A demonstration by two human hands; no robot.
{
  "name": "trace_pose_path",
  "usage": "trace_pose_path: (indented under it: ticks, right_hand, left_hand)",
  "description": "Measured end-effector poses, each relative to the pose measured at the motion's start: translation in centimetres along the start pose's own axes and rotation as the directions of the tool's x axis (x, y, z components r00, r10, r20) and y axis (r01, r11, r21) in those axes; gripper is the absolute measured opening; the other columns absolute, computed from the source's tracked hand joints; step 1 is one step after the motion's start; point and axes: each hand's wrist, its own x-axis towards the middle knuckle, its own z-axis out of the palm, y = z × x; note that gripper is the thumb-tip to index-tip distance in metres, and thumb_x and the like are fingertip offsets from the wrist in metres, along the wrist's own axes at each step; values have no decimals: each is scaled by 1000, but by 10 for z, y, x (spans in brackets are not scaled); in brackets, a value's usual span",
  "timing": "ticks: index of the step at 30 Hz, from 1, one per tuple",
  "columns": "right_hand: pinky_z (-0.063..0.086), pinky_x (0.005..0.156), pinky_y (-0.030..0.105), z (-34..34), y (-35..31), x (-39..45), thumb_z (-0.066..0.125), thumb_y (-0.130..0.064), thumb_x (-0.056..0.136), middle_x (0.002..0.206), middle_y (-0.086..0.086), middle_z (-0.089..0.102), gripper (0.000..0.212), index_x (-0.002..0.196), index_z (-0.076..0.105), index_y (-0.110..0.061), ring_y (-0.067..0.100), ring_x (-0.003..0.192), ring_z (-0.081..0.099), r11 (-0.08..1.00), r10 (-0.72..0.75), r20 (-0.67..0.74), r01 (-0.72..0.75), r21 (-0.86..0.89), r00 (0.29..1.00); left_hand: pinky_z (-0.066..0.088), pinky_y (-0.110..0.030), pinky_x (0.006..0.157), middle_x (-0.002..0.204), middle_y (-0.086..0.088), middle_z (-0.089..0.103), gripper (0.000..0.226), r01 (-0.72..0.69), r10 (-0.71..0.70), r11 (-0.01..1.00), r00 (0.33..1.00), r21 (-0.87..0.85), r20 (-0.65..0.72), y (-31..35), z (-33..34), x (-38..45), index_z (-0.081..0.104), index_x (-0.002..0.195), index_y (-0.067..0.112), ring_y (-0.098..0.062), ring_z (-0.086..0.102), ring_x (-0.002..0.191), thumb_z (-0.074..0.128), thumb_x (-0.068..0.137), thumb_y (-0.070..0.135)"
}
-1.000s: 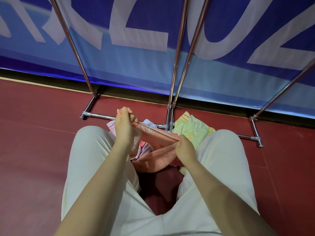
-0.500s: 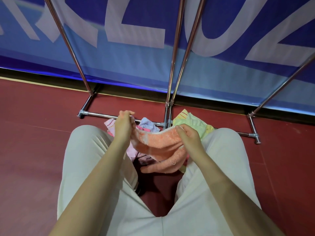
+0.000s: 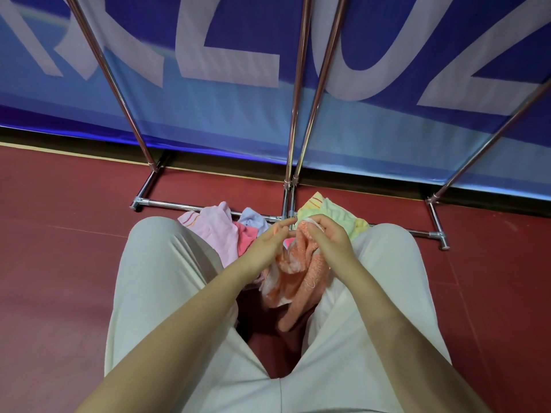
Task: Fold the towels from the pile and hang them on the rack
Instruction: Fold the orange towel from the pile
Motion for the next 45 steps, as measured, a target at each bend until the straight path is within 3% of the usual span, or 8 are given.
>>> trace_pose_path:
  ticks: [14, 17, 21, 27, 33, 36, 39, 45]
  right_hand:
    - [46, 91, 21, 5, 15, 10, 56, 0, 88, 96, -12, 65, 25, 91, 65, -23, 4, 98, 60, 996, -50, -41, 47, -76, 998]
    - [45, 82, 13, 9, 17, 11, 58, -2, 88, 90, -13, 65, 20, 88, 65, -21, -1, 89, 60, 992, -50, -46, 44, -120, 998]
    - [45, 71, 12, 13, 21, 12, 60, -12, 91, 75, -13, 66, 16, 82, 68, -23, 0, 75, 60, 969, -8, 55, 21, -246, 998]
    - [25, 54, 24, 23, 21, 8, 50, -19, 98, 59, -3, 33, 35, 67, 46, -6, 7, 54, 30, 936, 62, 216, 18, -352, 974]
    - [44, 65, 48, 27, 44, 9, 42, -19, 94, 74, 16, 53, 27, 110, 57, -4, 33, 69, 53, 739, 138, 122, -20, -673, 983]
    - [41, 60, 28, 33, 37, 8, 42, -14, 95, 72, 3, 47, 17, 95, 58, -16, 17, 63, 46, 845, 184, 109, -100, -526, 977]
    - [36, 54, 7, 39, 26, 6, 42, -14, 100, 88, 5, 57, 17, 103, 58, -14, 12, 74, 53, 934, 208, 105, -165, -316, 973]
    - [45, 69, 11, 41, 26, 5, 58, -28, 93, 99, -5, 63, 15, 106, 61, -20, -1, 86, 58, 970, 116, 100, -92, -224, 988]
  left_hand:
    - [39, -3, 61, 51, 22, 57, 28, -70, 77, 996, 978, 47, -192, 7, -1, -15, 59, 76, 3, 14, 53, 56, 52, 99, 18]
    - [50, -13, 58, 54, 11, 64, 27, -76, 82, 996, 979, 37, -185, 9, -7, -18, 69, 69, 26, -1, 60, 56, 61, 94, 20]
    - [55, -30, 64, 77, -18, 65, 27, -124, 147, 989, 925, 86, -351, 0, -21, -9, 65, 77, -3, -20, 64, 67, 62, 93, 18]
    - [52, -14, 70, 98, 10, 66, 19, -278, 301, 953, 858, 117, -415, 5, -24, -14, 75, 92, 24, -6, 60, 97, 61, 93, 11]
    - [47, -14, 47, 63, 4, 62, 20, -196, 90, 965, 872, -173, -482, 14, -28, -12, 73, 85, 20, 0, 56, 48, 58, 96, 11]
    - [46, -5, 62, 76, 11, 68, 17, -218, 90, 960, 838, -178, -538, 16, -34, -11, 72, 90, 14, 15, 61, 68, 57, 95, 9]
    - [54, -27, 86, 102, -4, 72, 18, -177, -1, 954, 804, -241, -595, 13, -45, -7, 76, 85, 26, -8, 66, 96, 60, 92, 21]
    - [54, -26, 80, 87, 3, 70, 18, -182, -19, 947, 790, -264, -613, 16, -52, -11, 73, 89, 25, -13, 64, 88, 57, 95, 18]
